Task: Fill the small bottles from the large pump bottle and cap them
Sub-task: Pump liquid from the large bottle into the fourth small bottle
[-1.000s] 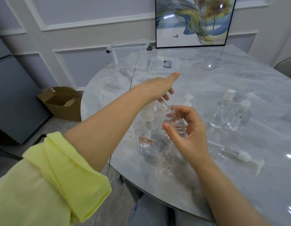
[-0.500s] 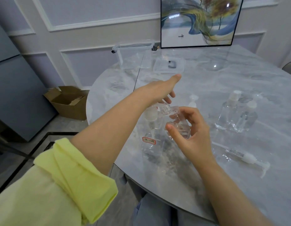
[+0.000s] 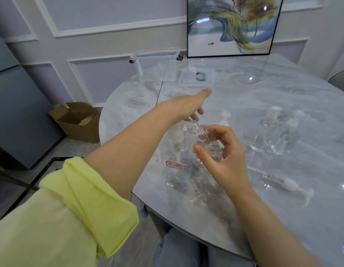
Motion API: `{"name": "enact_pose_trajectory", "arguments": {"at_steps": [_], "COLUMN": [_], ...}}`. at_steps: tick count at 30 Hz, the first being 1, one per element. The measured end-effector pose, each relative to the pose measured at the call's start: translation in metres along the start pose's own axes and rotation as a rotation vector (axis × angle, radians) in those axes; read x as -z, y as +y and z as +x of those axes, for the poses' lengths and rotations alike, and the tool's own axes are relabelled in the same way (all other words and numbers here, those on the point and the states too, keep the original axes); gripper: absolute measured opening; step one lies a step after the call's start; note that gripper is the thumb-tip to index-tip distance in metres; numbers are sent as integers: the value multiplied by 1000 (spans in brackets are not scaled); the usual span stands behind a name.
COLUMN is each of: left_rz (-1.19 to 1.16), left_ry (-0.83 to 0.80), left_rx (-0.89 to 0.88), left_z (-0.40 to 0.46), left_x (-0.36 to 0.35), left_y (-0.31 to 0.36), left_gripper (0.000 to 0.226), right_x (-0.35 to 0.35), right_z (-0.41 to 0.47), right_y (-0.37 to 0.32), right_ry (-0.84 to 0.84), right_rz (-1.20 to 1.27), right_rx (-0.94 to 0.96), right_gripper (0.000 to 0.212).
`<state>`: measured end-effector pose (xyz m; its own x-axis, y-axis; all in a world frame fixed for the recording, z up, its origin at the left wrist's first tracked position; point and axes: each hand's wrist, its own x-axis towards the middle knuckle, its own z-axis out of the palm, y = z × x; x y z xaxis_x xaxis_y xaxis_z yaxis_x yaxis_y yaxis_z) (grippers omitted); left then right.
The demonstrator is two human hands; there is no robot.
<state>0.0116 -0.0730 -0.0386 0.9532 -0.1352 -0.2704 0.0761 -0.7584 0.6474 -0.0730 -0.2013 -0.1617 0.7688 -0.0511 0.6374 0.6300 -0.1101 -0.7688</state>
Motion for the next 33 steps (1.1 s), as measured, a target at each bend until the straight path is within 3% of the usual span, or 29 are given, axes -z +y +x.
{"name": "enact_pose_trajectory", "arguments": {"at_steps": [7, 12, 33], "left_rz": [4, 33, 49], "left_ry": [46, -46, 30], "left_rx": [-36, 31, -14], "left_z": [2, 3, 0], "left_x": [-2, -2, -2], "left_y": [0, 2, 5], "left_gripper": [75, 77, 75], "right_x": [0, 0, 1], "right_z": [-1, -2, -1], "right_y": [0, 1, 2], "right_ry": [13, 11, 21], "right_rz": [4, -16, -1], "right_rx": [-2, -11, -17], "right_gripper": [37, 38, 37]}}
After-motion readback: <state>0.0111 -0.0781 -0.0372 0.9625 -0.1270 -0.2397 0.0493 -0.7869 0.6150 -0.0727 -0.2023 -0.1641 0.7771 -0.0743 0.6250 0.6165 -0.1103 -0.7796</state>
